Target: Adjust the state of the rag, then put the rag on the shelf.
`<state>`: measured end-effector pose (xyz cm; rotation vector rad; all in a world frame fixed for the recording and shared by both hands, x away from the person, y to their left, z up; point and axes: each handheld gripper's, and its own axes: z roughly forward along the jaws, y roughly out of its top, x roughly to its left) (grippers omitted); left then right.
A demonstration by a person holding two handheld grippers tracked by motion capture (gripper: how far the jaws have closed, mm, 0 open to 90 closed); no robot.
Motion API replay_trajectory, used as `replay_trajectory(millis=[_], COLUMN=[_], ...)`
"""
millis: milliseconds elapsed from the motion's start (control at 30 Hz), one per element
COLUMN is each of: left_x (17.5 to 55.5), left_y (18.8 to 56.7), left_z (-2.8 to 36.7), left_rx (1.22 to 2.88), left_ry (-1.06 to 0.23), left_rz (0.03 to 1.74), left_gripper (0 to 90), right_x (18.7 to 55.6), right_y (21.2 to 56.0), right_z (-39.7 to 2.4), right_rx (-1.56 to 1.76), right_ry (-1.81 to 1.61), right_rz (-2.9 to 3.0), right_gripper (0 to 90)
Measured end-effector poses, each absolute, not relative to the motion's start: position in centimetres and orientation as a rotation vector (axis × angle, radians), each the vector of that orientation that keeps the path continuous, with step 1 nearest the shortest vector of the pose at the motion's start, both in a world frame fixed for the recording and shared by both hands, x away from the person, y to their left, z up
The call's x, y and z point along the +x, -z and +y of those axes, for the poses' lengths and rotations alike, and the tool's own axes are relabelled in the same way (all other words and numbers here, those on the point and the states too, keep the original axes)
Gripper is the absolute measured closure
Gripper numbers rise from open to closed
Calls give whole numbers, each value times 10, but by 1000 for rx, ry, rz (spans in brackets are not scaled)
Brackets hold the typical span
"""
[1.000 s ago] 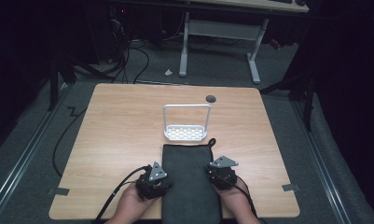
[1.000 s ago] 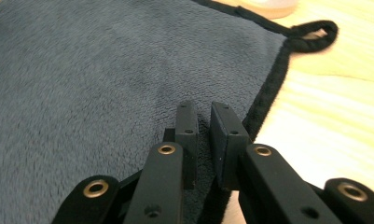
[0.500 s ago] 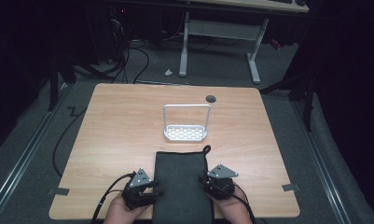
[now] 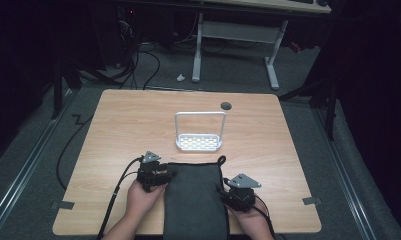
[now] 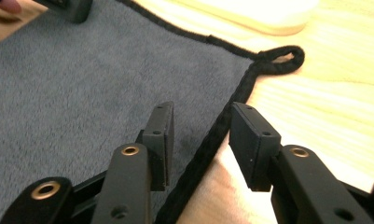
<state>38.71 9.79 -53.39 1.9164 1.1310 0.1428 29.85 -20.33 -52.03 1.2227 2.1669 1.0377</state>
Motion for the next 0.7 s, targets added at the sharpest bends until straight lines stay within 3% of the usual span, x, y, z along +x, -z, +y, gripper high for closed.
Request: replay_trajectory(millis=[233,567,700], left_x=[393,385,384], left_y=[538,537,537], left_z=[107,97,97], left_rx=[1852,1928,1931], left_ry=[-47,-175,-177], left_rz=[1164,1119,1115], left_gripper=[633,773,780], right_x=[320,364,368], right_y=[519,525,527], right_z=[-200,-185,-184], right_rx=[1253,1271,1308], right_ry=[-1054,-991,-966], right_rz=[2158,2191,2213], right_gripper=[546,480,464])
